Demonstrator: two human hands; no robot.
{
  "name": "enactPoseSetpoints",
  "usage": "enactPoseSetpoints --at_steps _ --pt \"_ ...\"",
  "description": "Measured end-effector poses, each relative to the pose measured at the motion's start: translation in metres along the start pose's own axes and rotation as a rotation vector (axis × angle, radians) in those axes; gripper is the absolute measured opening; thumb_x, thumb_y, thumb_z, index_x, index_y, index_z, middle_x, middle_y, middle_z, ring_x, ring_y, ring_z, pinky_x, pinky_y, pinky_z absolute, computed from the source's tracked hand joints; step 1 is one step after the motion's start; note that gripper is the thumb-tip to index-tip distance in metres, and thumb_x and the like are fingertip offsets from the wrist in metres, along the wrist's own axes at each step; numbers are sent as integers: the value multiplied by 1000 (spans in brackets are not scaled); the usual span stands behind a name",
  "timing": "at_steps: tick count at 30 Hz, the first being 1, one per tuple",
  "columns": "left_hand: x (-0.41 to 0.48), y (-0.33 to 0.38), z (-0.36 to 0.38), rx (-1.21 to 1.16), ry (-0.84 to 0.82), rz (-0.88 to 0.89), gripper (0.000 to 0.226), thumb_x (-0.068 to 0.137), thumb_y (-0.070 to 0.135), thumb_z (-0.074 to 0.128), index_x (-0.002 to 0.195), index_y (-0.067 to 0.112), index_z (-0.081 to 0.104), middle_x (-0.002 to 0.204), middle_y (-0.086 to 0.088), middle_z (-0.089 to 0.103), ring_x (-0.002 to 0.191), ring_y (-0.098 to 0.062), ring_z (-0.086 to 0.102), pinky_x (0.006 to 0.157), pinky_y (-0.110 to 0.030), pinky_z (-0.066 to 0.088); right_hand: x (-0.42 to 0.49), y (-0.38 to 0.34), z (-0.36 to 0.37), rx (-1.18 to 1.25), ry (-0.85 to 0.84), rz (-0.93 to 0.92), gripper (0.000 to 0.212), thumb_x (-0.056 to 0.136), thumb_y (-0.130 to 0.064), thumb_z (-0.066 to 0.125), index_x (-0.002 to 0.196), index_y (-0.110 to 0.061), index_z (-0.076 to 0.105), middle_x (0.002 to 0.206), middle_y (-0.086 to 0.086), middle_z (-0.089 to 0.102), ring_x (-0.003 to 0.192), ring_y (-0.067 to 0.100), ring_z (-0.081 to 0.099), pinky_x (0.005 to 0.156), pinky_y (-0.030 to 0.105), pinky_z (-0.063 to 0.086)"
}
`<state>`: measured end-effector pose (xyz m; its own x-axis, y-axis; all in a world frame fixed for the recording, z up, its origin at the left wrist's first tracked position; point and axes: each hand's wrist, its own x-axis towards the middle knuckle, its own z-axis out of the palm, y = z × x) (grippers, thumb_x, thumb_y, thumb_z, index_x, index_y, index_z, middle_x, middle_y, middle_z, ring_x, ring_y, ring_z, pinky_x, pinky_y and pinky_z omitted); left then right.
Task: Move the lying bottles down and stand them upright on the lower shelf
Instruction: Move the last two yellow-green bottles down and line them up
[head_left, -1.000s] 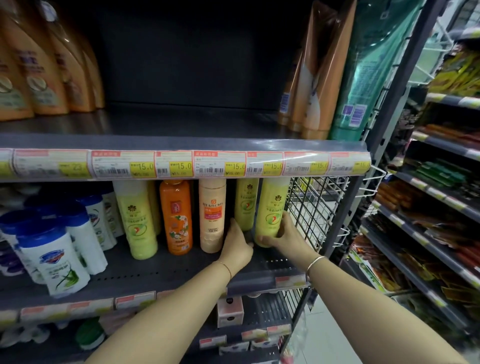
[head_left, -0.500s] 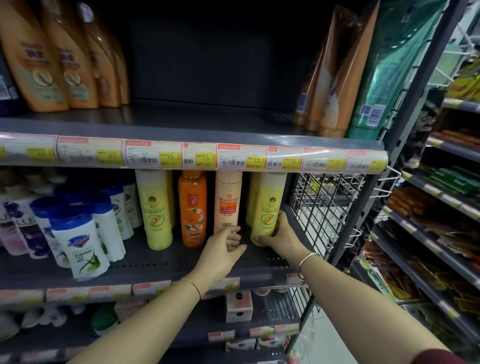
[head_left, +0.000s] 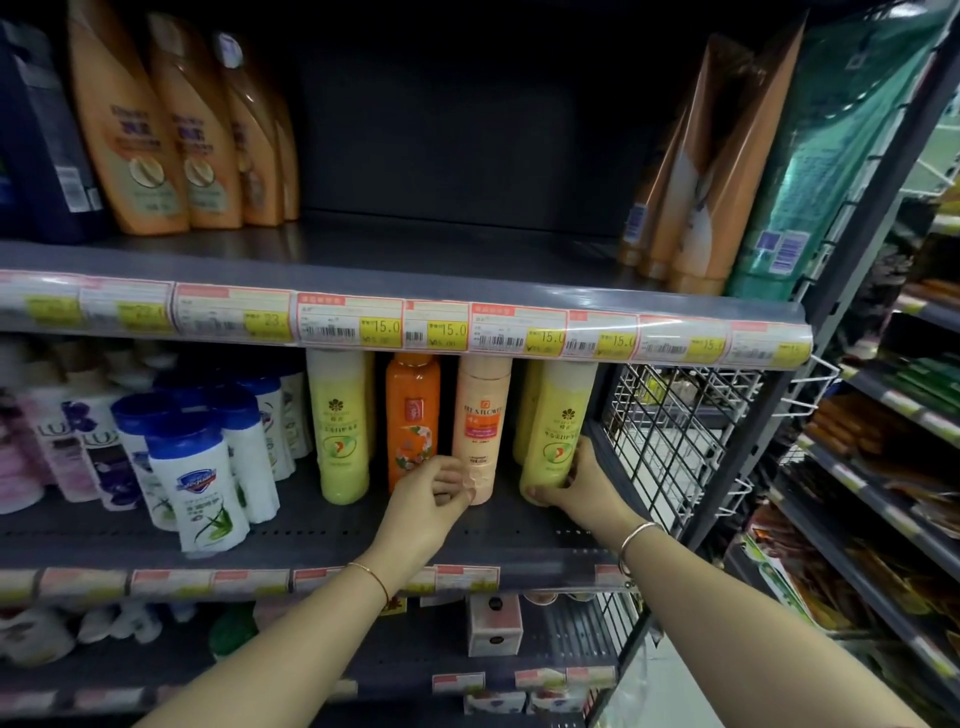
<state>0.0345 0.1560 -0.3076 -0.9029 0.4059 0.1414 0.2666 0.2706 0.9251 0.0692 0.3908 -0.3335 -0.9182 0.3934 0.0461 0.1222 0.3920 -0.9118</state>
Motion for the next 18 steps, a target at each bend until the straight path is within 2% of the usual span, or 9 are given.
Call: enactPoseSetpoints --at_steps 5,7,10,12,14,16,18 --pt "-4 5 -6 73 150 46 17 85 13 70 99 15 60 91 9 61 84 -1 59 66 -9 45 -1 2 -1 7 -6 13 92 62 -14 89 135 -20 32 112 -13 60 105 10 59 99 36 49" --pt "-8 3 -16 82 195 66 15 84 14 71 96 15 61 90 9 63 85 -3 61 68 -11 47 -4 -1 -2 -7 -5 7 94 64 -13 88 138 -20 30 112 -14 58 106 11 58 99 36 48" --pt "-13 -1 -38 81 246 66 16 83 12 72 94 18 61 90 12 63 85 0 61 74 -15 49 -13 -9 -6 26 -10 12 100 67 -8 87 143 -17 23 130 1 53 121 20 54 100 35 46" --pt "-13 -4 -53 71 300 82 19 83 12 73 94 19 60 90 10 63 85 -2 61 76 -17 49 -24 -14 -10 47 69 -13 101 68 -11 87 145 -16 22 143 4 43 133 18 43 109 35 38" --pt "-14 -7 -66 52 347 98 21 83 12 73 97 17 59 93 2 64 86 -8 63 79 -23 52 -41 -19 -11 26 217 -76 94 70 -19 86 144 -15 28 145 0 39 135 12 36 113 32 30" --pt "-13 -14 -76 40 373 102 23 83 13 73 100 17 57 100 -4 63 88 -12 62 83 -30 53 -58 -22 -6 -26 348 -150 80 74 -25 83 139 -15 36 139 -1 43 130 12 40 110 30 33" --pt "-12 -22 -83 69 393 116 27 83 15 72 104 20 56 107 -7 61 94 -16 62 86 -35 54 -71 -27 6 -85 436 -247 64 76 -25 81 129 -21 44 127 1 49 119 15 47 100 30 41"
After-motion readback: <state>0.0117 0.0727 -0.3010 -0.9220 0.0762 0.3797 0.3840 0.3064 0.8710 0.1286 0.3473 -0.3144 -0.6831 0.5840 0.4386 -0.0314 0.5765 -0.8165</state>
